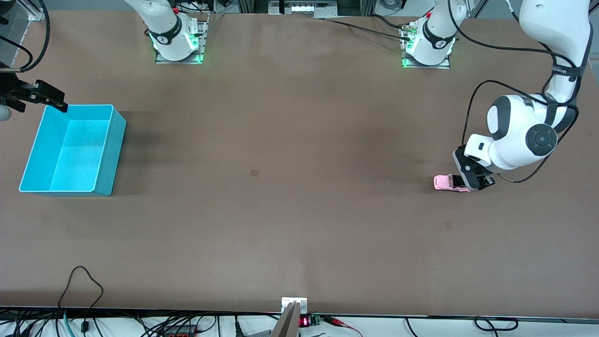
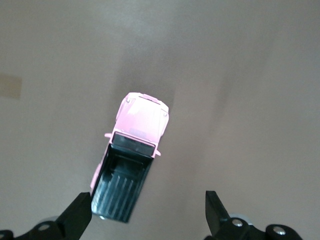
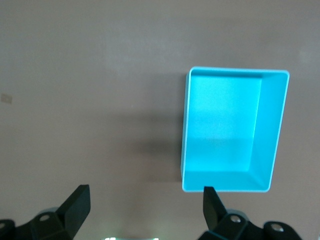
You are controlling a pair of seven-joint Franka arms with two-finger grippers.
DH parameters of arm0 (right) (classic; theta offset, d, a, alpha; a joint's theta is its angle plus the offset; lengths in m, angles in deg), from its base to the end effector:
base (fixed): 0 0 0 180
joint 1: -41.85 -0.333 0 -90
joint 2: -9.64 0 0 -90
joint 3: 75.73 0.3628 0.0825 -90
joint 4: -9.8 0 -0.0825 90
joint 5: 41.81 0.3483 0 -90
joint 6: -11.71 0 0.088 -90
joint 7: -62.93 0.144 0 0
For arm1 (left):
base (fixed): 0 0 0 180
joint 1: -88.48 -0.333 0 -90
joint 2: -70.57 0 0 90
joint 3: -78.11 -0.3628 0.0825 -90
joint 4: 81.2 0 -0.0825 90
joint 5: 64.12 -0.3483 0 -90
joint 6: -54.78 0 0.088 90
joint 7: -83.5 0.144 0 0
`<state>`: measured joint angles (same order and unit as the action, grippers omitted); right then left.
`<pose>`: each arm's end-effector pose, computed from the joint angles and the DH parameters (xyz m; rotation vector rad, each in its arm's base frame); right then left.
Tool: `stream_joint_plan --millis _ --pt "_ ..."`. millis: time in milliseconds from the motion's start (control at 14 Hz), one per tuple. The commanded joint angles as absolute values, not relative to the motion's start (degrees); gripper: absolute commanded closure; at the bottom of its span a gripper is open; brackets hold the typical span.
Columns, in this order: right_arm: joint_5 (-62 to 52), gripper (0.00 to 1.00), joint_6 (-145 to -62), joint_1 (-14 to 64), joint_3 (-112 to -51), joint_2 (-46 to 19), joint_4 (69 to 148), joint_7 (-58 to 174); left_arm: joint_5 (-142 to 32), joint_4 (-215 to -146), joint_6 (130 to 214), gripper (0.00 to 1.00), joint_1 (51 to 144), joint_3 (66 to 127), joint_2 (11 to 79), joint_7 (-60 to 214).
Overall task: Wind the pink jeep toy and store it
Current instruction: 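Close the left gripper on the pink jeep's body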
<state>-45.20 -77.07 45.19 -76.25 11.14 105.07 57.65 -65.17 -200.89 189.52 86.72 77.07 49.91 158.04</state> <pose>0.4994 -0.0424 0.6064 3.0863 0.0403 -0.1413 0.5638 0.0280 0.2760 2.4926 -1.8298 -0.1365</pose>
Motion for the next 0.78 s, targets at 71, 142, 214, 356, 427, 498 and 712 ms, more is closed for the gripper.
stream_joint_plan --millis 71,142,214,356,427,498,712 --pt "-45.15 0.0 -74.86 45.28 -76.17 11.83 104.81 57.66 -65.88 -200.91 193.98 0.0 85.67 77.49 48.24 167.15" --pt "-45.15 0.0 -74.78 45.19 -76.08 11.83 104.81 57.66 -65.79 -200.82 195.56 0.0 85.66 77.49 47.89 170.04" --pt "-45.15 0.0 -74.86 45.19 -76.08 12.01 104.81 57.66 -65.44 -200.82 196.88 0.0 85.66 77.49 47.54 172.16" --pt "-45.15 0.0 -75.39 45.19 -76.08 12.27 104.99 57.66 -65.26 -200.82 197.42 0.0 85.23 77.58 47.01 172.88" --pt "-45.15 0.0 -75.48 45.36 -76.25 12.36 105.16 57.66 -65.26 -200.82 197.51 0.0 84.96 77.58 46.58 172.97" --pt "-45.06 0.0 -75.39 45.63 -76.43 12.36 105.34 57.74 -65.18 -200.91 197.86 0.0 84.87 77.58 46.4 173.23" --pt "-45.15 0.0 -75.57 45.98 -76.43 12.01 105.25 57.74 -65.09 -201.0 197.86 0.06 84.78 77.67 45.87 173.32"
